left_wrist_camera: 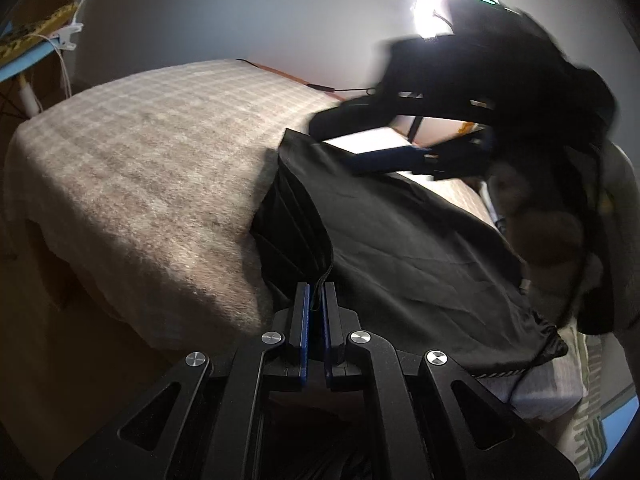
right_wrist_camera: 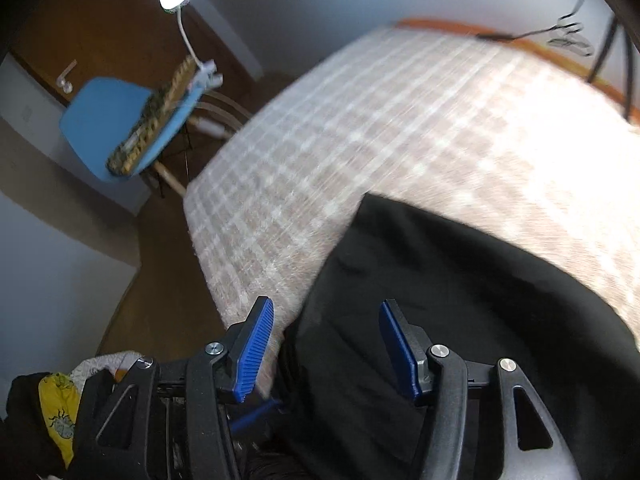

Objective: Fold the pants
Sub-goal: 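Grasp the shorts edge with the left gripper while the right gripper grasps the adjacent corner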

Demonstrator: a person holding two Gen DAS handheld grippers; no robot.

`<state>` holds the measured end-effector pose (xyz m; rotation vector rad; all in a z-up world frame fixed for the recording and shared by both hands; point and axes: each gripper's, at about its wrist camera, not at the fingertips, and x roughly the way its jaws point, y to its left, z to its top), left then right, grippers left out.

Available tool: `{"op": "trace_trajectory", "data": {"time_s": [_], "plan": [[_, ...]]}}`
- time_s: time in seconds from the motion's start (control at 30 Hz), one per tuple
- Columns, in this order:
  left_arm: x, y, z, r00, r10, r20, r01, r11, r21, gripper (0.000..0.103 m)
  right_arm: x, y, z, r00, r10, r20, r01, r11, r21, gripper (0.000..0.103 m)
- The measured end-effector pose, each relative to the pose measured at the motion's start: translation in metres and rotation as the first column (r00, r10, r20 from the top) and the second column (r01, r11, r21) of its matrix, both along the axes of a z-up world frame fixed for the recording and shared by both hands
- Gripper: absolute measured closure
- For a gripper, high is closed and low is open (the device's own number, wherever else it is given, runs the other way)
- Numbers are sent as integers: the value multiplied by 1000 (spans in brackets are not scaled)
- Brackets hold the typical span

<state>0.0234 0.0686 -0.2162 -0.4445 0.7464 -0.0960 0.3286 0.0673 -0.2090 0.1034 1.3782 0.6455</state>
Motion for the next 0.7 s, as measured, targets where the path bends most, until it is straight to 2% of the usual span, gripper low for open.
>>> {"op": "trace_trajectory", "data": {"time_s": [0.13,0.2,0.23,0.3,0.37,0.43,0.57,0.7], "plan": [[-4,-7,0,1000,-16,14,15,999,46,99,7,26,-20,1000,20,-3,-21,989,-147,44],[-7,-7,1,1000,-9,23,7,998,68,99,8,31,-30,1000,20,-19,-24,982,-187,64],[-8,-6,1,1000,3,23,-5,997,80,99,9,31,-34,999,14,-30,-20,979,-201,78],[-11,-4,2,999,33,32,-37,993,114,97,9,29,-37,1000,-3,-17,0,980,-199,81],[-13,-1,3,996,81,42,-86,983,159,76,8,28,-37,1000,-7,-11,5,980,-199,84],[-12,4,0,995,95,38,-100,983,154,71,7,25,-38,1000,-18,-11,16,982,-186,86],[-2,14,-3,993,116,21,-118,983,144,71,7,19,-40,999,-40,-24,36,987,-159,88],[5,17,-5,995,97,10,-98,990,103,71,10,17,-38,998,-55,-37,49,987,-151,88]]}}
